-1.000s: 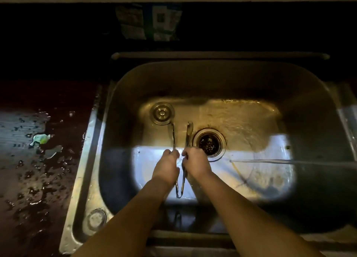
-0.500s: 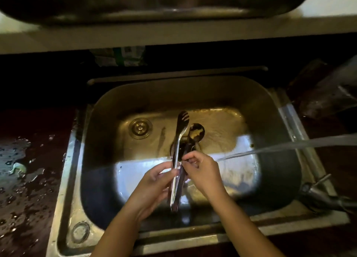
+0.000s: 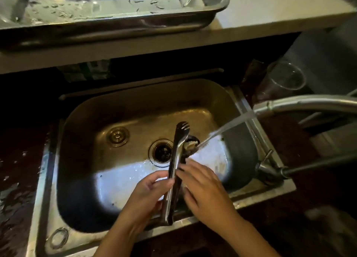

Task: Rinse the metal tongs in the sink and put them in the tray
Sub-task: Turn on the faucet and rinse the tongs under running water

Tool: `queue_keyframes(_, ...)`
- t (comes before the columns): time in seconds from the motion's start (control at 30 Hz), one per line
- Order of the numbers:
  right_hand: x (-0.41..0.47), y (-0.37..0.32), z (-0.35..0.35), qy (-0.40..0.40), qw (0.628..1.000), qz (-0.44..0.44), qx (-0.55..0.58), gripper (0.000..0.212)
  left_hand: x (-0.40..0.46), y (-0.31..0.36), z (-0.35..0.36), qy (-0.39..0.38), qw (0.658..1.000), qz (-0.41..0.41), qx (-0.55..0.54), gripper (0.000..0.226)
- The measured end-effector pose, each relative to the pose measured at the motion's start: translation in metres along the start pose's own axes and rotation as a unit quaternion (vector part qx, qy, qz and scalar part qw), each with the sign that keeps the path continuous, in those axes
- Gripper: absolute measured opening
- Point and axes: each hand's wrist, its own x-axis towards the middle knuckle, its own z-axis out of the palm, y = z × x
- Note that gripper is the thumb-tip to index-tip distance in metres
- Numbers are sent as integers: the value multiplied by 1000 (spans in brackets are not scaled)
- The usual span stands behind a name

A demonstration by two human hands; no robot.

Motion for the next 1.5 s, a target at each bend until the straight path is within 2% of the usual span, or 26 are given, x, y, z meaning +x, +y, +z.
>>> queue_keyframes(0.1, 7, 13, -6, -22, 1000, -1, 1, 40, 6, 3, 8, 22, 1000, -9, 11, 38)
queue_keyframes(0.2, 13, 28, -8, -1, 1000, -7, -21, 41, 8, 4, 16, 32, 999, 1, 6, 49)
queue_keyframes(0.27, 24, 35, -10, -16, 1000, 9, -23, 45, 8, 3, 17, 37, 999, 8, 11, 54)
queue_keyframes(0.37, 44, 51, -13, -26, 996, 84, -30, 53, 7, 2, 18, 22, 999, 4, 25, 44)
queue_keyframes(0.43, 50, 60, -12, -23, 994, 102, -41, 53, 6, 2, 15, 13, 999, 5, 35, 40)
queue_keyframes(0.47, 48, 59, -12, -23, 994, 97, -35, 54, 7, 2, 14, 15, 999, 4, 36, 39)
queue_keyframes(0.57, 29, 46, -2, -27, 998, -3, -55, 60, 10, 5, 11, 26, 999, 7, 45, 32)
queue_keyframes(0.63, 25, 47, -1, -39, 996, -36, -72, 60, 11, 7, 10, 24, 998, 7, 50, 25)
queue_keyframes(0.77, 53, 75, -12, 6, 997, 43, -61, 56, 15, 10, 13, 5, 998, 11, 54, 5)
queue_keyframes(0.87, 61, 79, -19, 4, 997, 67, -49, 48, 20, 15, 17, 3, 998, 19, 53, 8)
queue_keyframes(0.97, 28, 54, -13, -56, 996, -62, -15, 47, 32, 20, 22, 11, 999, 29, 40, 12)
queue_keyframes(1.03, 2, 37, -11, -107, 982, -155, 17, 47, 39, 25, 26, 11, 999, 35, 38, 12)
queue_keyframes(1.1, -2, 42, -16, -123, 976, -179, 6, 49, 45, 28, 31, -1, 998, 42, 45, 10)
queue_keyframes(1.2, 27, 69, -34, -55, 995, -77, -22, 49, 51, 29, 38, -28, 997, 47, 47, 11)
queue_keyframes(1.27, 46, 87, -45, -5, 998, 5, -65, 49, 52, 28, 41, -41, 997, 45, 49, 11)
queue_keyframes(1.3, 49, 91, -47, 16, 996, 20, -87, 50, 54, 28, 43, -43, 997, 45, 50, 11)
queue_keyframes(1.37, 41, 84, -45, 15, 997, -12, -73, 51, 56, 29, 44, -41, 996, 47, 56, 11)
queue_keyframes(1.43, 20, 70, -37, -32, 994, -106, -16, 49, 59, 31, 46, -33, 996, 52, 63, 7)
queue_keyframes(1.5, -2, 57, -26, -77, 979, -187, -9, 48, 60, 31, 47, -24, 997, 55, 56, 9)
